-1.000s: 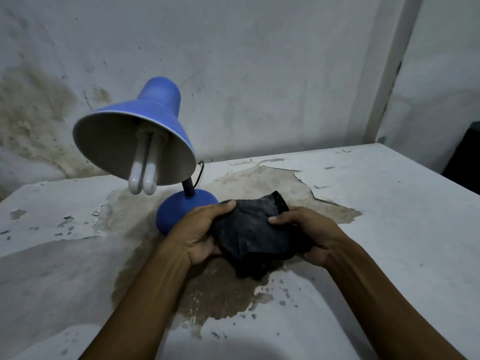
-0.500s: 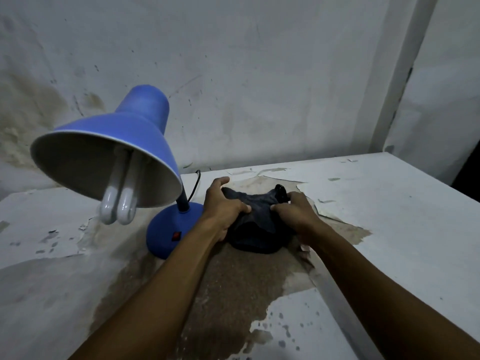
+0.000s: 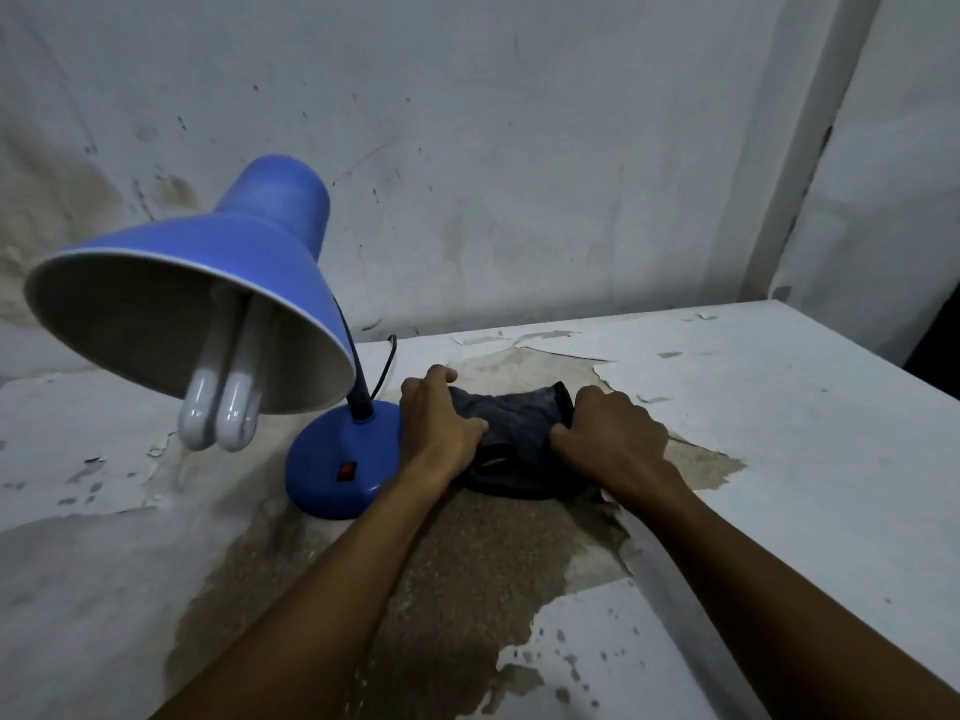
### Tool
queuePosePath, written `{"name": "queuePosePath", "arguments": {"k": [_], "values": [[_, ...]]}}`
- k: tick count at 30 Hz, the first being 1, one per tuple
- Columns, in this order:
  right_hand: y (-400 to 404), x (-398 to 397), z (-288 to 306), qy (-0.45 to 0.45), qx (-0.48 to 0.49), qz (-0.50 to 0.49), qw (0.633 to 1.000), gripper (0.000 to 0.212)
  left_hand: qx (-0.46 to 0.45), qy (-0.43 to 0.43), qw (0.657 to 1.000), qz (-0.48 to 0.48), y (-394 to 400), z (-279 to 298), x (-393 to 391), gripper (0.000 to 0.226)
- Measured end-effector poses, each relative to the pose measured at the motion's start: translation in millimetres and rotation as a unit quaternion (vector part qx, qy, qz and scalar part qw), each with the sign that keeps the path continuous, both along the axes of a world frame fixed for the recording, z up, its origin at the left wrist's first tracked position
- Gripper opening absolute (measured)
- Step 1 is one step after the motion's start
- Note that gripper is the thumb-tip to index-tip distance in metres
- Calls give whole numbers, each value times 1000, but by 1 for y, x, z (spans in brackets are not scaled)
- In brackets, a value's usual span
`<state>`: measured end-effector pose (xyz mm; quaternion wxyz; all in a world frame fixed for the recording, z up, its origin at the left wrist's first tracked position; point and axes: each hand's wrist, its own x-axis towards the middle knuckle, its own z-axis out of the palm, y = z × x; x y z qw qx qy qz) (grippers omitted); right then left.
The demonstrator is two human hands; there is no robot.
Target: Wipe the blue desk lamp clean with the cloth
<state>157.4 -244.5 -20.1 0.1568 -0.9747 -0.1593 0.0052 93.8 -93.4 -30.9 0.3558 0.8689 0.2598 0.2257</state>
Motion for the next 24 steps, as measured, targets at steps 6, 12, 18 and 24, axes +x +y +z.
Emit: {"name": "queuePosePath", "arguments": {"k": [6,12,18,24], "values": [[7,0,-7,-120,-6,135,984,52,177,-32,975,-133,-8,2,-19,21],[5,-5,-34,5,-99,200,975,61,233,118,946,-193,-6,-8,-41,28],[7,-16,-34,30,-54,170,984,63,177,129,949,-228,-9,-3,-60,43],[5,-39,-31,26,107,156,982,66,5,34,979,-203,-8,28,-118,41]]}}
